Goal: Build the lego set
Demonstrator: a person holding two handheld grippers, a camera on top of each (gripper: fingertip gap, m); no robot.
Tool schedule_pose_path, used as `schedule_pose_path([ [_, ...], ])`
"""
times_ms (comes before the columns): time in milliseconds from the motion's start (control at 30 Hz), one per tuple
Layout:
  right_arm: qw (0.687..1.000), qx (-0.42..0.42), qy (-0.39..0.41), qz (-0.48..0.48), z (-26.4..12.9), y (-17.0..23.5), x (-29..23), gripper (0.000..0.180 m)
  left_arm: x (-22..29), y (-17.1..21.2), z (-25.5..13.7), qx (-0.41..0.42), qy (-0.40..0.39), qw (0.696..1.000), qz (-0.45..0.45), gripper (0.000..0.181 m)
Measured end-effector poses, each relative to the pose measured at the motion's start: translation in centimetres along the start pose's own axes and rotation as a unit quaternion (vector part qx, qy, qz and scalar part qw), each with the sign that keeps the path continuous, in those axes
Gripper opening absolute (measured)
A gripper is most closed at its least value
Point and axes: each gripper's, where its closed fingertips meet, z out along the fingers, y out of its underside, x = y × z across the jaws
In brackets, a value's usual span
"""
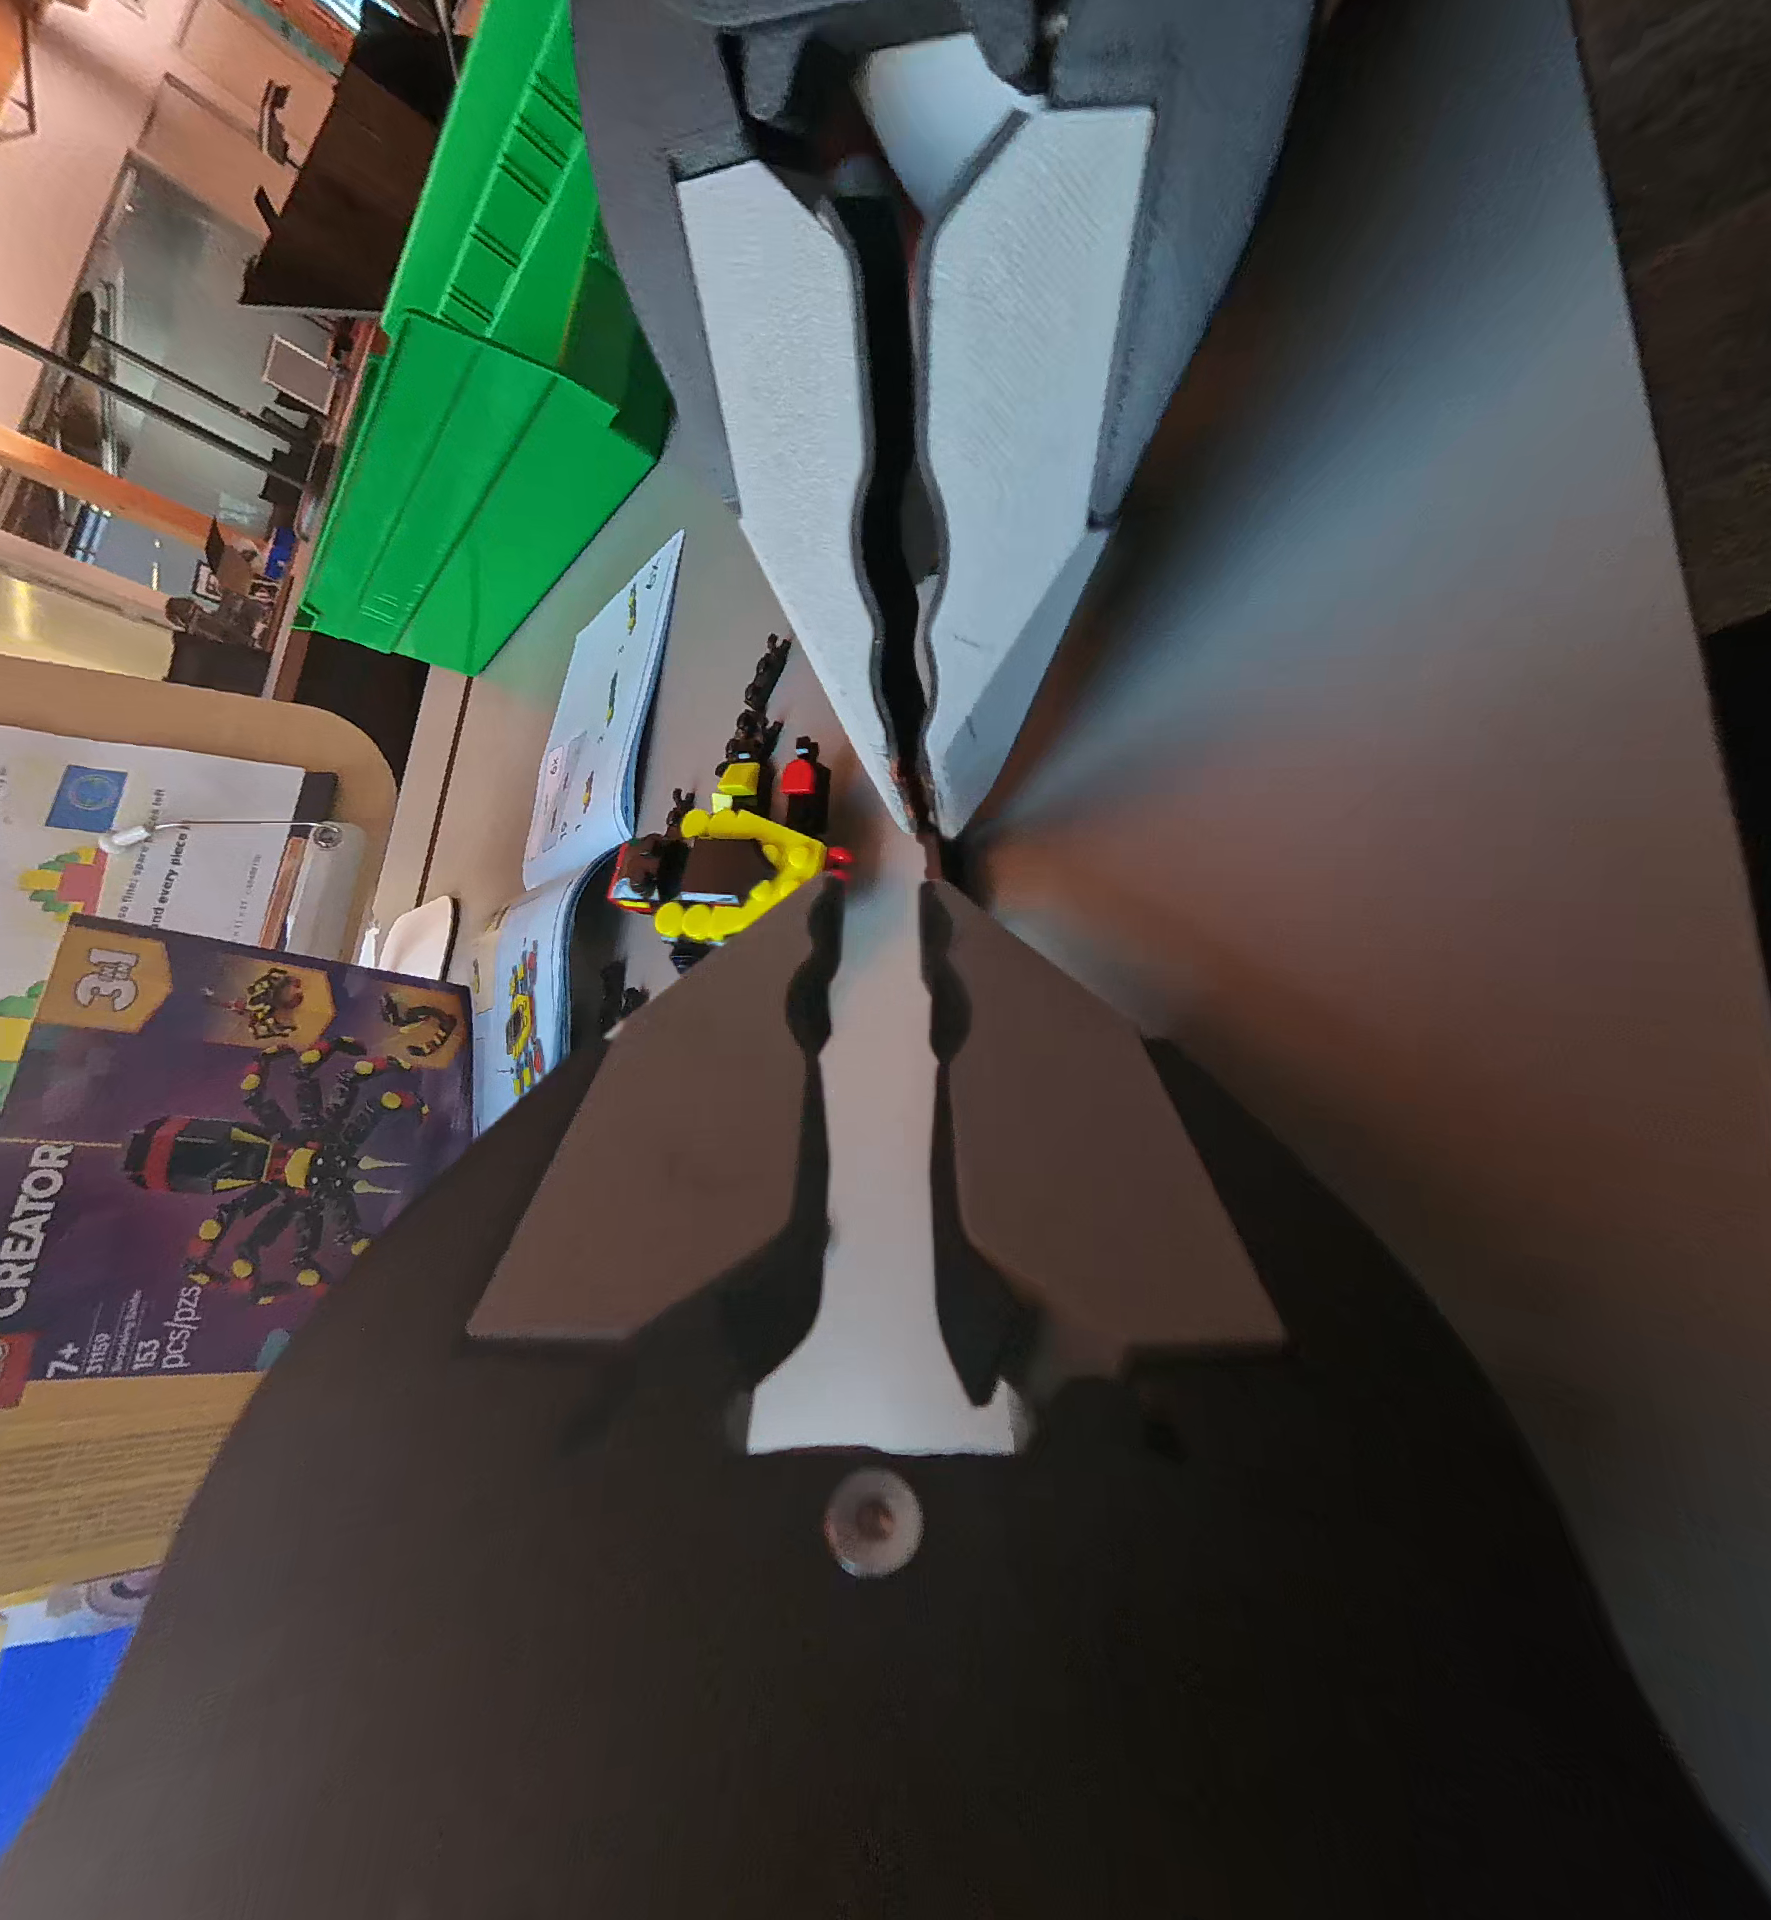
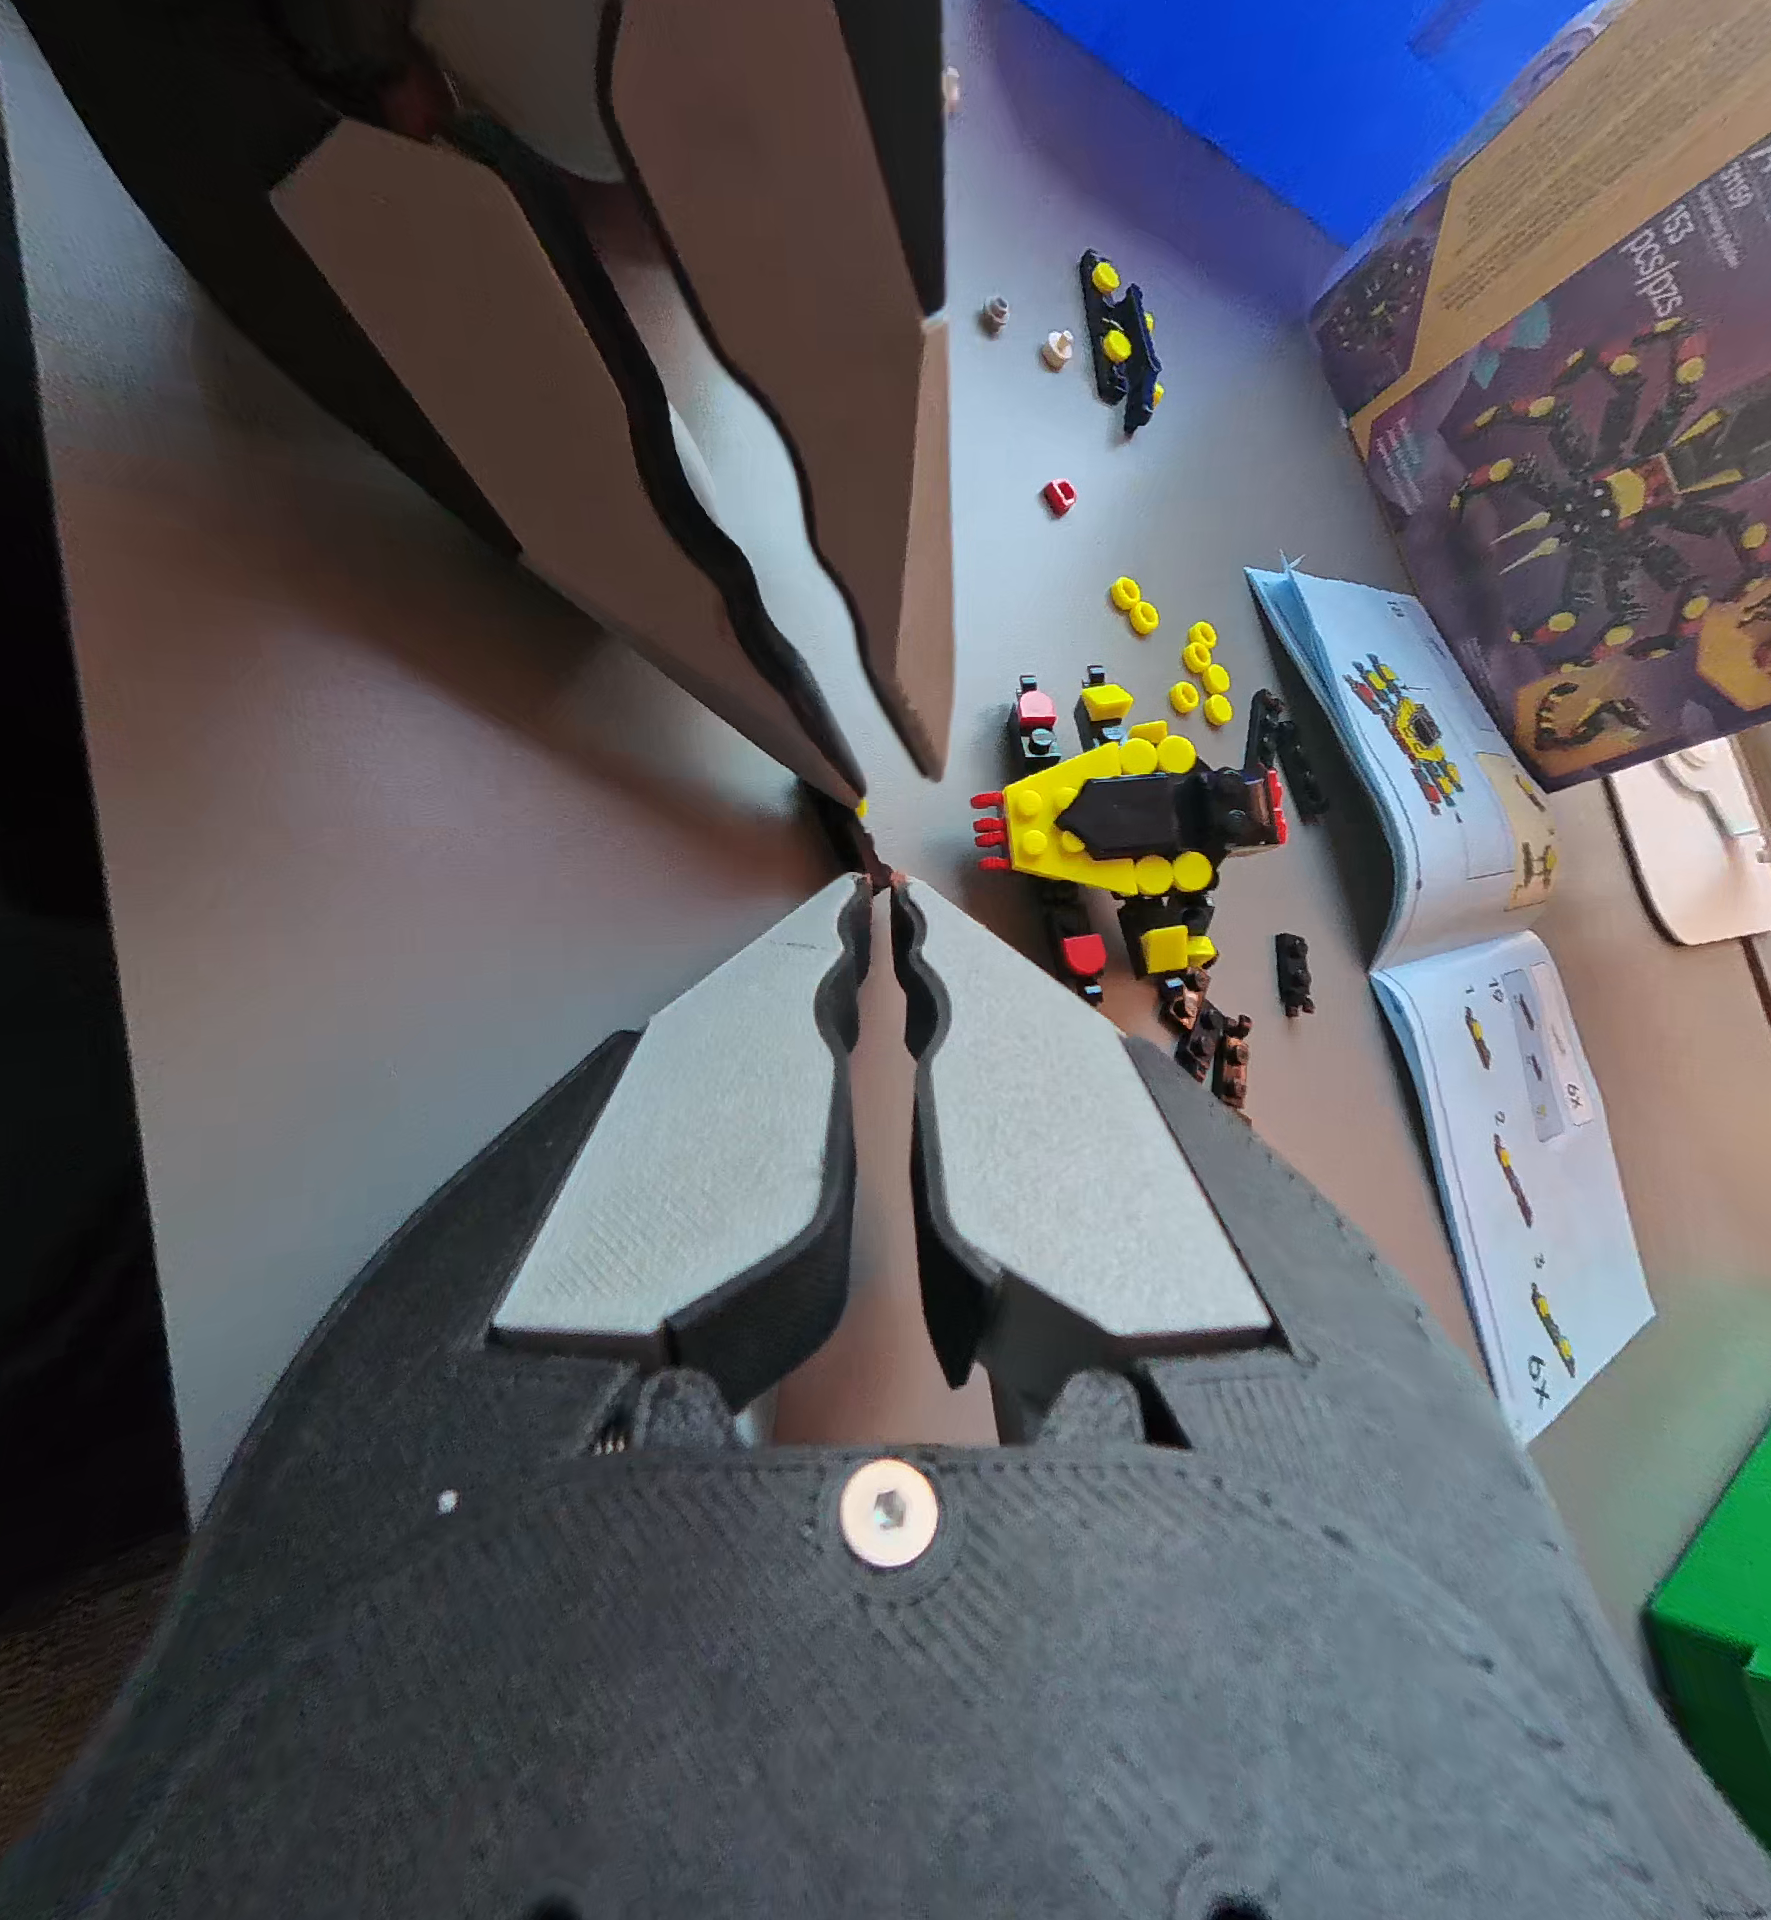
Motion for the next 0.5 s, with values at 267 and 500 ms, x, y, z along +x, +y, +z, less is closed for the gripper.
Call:
schedule_pose_path([
  [267, 0.987, -0.026, 0.105, -0.117, 0.3, 0.1, 1.1, 0.001, -0.3, 0.8, 0.4, -0.03, -0.009, 0.999, -0.003, 0.011],
  [500, 0.987, 0.004, 0.085, -0.138, 0.1, -0.7, 0.0, 0.0, 0.0, 1.2, 0.7, -0.045, -0.013, 0.999, 0.017, 0.0],
])
